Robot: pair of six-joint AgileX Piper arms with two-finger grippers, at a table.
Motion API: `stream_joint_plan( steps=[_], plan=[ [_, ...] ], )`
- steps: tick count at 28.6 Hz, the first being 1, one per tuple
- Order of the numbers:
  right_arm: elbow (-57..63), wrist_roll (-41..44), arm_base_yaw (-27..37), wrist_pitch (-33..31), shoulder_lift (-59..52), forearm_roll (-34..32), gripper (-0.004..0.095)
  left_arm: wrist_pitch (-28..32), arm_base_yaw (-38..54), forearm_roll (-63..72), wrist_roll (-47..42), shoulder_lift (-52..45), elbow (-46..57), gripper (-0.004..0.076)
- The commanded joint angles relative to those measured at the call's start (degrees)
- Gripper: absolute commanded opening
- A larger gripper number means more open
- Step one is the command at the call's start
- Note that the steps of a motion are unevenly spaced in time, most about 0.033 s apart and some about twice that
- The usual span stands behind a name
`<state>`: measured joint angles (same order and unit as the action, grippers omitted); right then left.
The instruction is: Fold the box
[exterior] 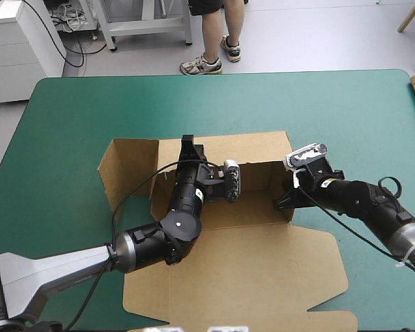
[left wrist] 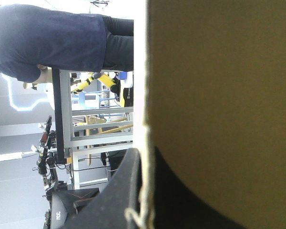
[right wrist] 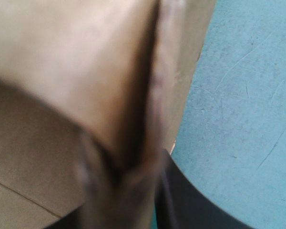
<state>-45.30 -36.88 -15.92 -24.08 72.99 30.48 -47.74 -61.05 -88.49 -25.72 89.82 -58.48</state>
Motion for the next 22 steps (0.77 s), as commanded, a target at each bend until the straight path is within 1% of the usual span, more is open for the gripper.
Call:
stream_joint_plan(
  steps=[1, 7, 9, 11, 12, 13, 14, 15, 18, 20, 22],
  plan=[
    [-1.61, 2.79, -1.61, 0.43, -1.32, -2.62, 0.0003, 1.06, -0.12, -0.57, -0.39, -1.87, -0.87, -0.0008],
    [-1.61, 10.55, -1.91, 0.08, -1.32, -10.39, 0.0002, 0.8, -0.12, -0.69, -0.39, -1.87, -0.87, -0.0008],
    [-1.61, 12.44, -1.91, -0.03, -1.32, -12.07, 0.0002, 0.8, -0.12, -1.1, -0.39, -1.87, -0.87, -0.0006],
    [-1.61, 12.41, -1.91, -0.26, -1.32, -12.21, 0.0002, 0.8, -0.12, -2.28, -0.56, -1.87, -0.87, 0.0012],
    [-1.61, 12.41, -1.91, -0.25, -1.32, -12.21, 0.0002, 0.8, -0.12, -3.14, -0.9, -1.87, -0.87, 0.0036],
    [-1.61, 12.41, -1.91, -0.5, -1.32, -12.21, 0.0002, 0.8, -0.12, -4.7, -2.98, -1.87, -0.87, 0.012],
    [-1.72, 12.41, -1.91, -0.64, -1.32, -12.21, 0.0002, 0.8, -0.12, -5.43, -4.17, -1.87, -0.87, 0.0164],
    [-1.8, 12.41, -1.91, -0.81, -1.32, -12.21, 0.0002, 0.8, -0.12, -6.75, -6.41, -1.87, -0.87, 0.0237],
    [-2.63, 13.09, -1.91, -1.97, -1.32, -12.32, 0.0002, 0.8, -0.12, -9.46, -9.05, -1.87, -0.87, 0.0363],
    [-4.02, 14.6, -1.91, -3.11, -1.32, -12.91, 0.0002, 0.8, -0.12, -9.46, -9.05, -1.87, -0.87, 0.0358],
    [-5.69, 17.04, -1.91, -3.97, -1.32, -15.38, 0.0002, 0.67, -0.12, -9.46, -9.05, -1.87, -0.87, 0.0316]
  ],
)
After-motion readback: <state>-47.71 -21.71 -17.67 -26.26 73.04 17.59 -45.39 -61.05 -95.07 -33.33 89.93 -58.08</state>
